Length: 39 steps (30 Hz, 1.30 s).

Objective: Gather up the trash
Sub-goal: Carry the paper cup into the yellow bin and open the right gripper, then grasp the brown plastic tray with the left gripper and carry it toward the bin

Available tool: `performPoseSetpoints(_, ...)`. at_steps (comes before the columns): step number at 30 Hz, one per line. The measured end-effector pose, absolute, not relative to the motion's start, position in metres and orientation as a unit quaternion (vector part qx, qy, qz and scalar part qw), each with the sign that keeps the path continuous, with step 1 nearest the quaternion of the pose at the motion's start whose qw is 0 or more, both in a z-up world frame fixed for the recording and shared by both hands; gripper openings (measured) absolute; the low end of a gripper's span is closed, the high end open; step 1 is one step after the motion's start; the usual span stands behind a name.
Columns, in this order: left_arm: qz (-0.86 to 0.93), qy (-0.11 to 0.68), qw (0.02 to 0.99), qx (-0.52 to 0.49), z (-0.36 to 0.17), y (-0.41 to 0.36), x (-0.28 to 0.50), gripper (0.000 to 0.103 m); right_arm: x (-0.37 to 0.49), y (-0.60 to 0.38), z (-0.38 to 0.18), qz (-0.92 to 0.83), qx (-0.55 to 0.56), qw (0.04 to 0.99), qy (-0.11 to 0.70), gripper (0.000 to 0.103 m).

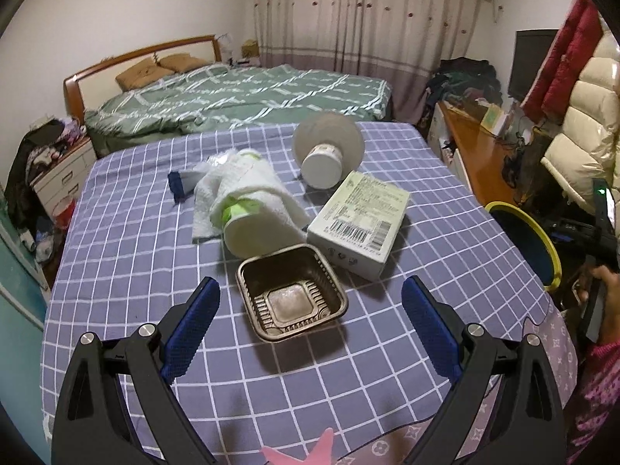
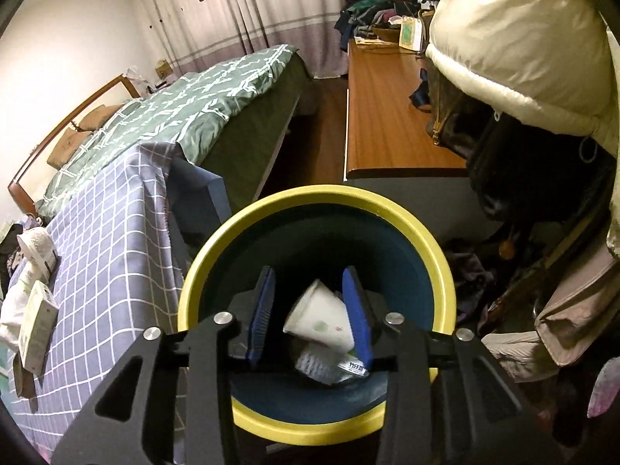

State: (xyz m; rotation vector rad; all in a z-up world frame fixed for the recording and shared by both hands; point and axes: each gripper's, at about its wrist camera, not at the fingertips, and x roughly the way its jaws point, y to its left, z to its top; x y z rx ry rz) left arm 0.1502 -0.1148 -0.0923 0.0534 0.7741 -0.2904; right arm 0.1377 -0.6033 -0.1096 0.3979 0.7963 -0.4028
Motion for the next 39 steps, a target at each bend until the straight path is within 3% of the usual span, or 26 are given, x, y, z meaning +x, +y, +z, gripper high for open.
performPoseSetpoints(22,-0.104,0.454,0.885,0.014,-0.146,-0.131,0.207,0.093,0.146,-0.59,-0.116,-0.155,0.191,0.886,0.393,0.042)
performPoseSetpoints(26,-0.1,0.461,0.882,0.012,-0.15,-0.128,0.212,0.075,0.145,-0.59,-0.117,-0.153,0.192,0.886,0.394,0.042)
performPoseSetpoints(39,-0.131,0.435,0.89,0.028,-0.125,-0.131,0.185,0.072,0.135,-0.588,-0.111,-0.145,0.194,0.891,0.384,0.042)
